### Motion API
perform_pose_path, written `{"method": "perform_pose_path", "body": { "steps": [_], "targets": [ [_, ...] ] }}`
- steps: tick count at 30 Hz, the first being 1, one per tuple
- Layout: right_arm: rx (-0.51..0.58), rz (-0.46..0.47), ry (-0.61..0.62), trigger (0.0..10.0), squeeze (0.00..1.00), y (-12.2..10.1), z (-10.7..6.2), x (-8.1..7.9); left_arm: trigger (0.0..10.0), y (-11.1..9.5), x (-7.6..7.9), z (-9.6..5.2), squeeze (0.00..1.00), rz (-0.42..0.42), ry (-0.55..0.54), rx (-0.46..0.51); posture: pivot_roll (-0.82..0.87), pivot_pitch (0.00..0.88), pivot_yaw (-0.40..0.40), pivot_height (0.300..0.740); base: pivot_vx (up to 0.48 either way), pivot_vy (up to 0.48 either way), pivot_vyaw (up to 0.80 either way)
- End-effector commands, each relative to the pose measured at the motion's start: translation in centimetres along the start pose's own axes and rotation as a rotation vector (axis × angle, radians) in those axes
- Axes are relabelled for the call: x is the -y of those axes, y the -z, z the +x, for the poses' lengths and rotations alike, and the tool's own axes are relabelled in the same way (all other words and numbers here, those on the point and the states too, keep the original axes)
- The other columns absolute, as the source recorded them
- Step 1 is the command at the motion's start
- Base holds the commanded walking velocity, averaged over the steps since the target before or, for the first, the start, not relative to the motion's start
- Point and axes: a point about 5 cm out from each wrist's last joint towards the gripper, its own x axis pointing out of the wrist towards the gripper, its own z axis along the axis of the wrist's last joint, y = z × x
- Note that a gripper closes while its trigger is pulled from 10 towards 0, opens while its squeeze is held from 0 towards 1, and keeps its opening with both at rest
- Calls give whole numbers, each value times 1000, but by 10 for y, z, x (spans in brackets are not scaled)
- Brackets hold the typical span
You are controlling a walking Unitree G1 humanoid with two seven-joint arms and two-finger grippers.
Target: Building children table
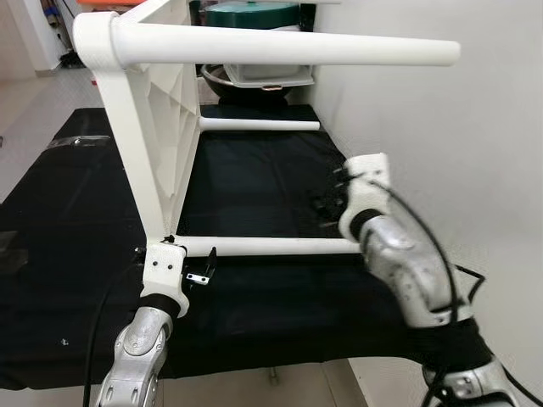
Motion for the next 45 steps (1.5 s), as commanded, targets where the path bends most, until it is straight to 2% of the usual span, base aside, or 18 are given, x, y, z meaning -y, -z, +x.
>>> {"method": "perform_pose_path", "body": {
  "steps": [1,3,5,7,8,10,12,15,18,21,22,29,32,38,45],
  "targets": [
    [97,-110,94,10000,0,-9,-1,8,10000,-5,-5,-2,0,30,-20,22,103,0,-90,740,0,0,0],
    [167,-198,199,10000,0,-17,-2,20,10000,-9,-7,-9,0,53,-30,41,106,0,-86,740,0,0,0],
    [186,-233,222,10000,0,-19,-4,24,10000,-10,-7,-12,0,60,-32,45,106,0,-86,740,0,0,0],
    [275,-314,333,10000,0,-32,-9,42,10000,-12,-10,-15,0,77,-70,58,109,0,-85,740,0,0,0],
    [275,-314,333,10000,0,-32,-9,42,10000,-12,-10,-15,0,77,-70,58,109,0,-85,740,0,0,0],
    [369,-389,416,10000,0,-44,-13,55,10000,-18,-17,-12,0,85,-124,84,104,0,-81,740,0,0,0],
    [434,-438,448,10000,0,-52,-17,60,10000,-25,-24,-6,0,100,-171,113,101,0,-79,740,0,0,0],
    [502,-484,458,10000,0,-59,-20,60,10000,-33,-35,2,0,115,-233,146,97,0,-73,740,0,0,0],
    [521,-496,460,10000,0,-59,-20,60,10000,-34,-38,3,0,116,-246,151,97,0,-73,740,0,0,0],
    [568,-535,468,10000,0,-64,-21,62,10000,-35,-46,9,0,106,-256,149,93,0,-70,740,0,0,0],
    [615,-571,476,10000,0,-70,-21,64,10000,-36,-49,16,0,104,-235,142,87,0,-66,740,0,0,0],
    [694,-626,470,10000,0,-81,-20,67,10000,-33,-49,26,0,92,-206,125,78,0,-56,740,0,0,0],
    [713,-655,455,10000,0,-85,-15,70,10000,-31,-45,32,0,82,-172,117,75,0,-55,740,0,0,0],
    [722,-666,431,10000,0,-87,-10,70,10000,-28,-43,37,0,73,-143,104,73,0,-55,740,0,0,0],
    [741,-683,405,10000,0,-92,-5,70,10000,-17,-51,40,0,69,-155,61,71,0,-55,740,0,0,0]
  ]
}}
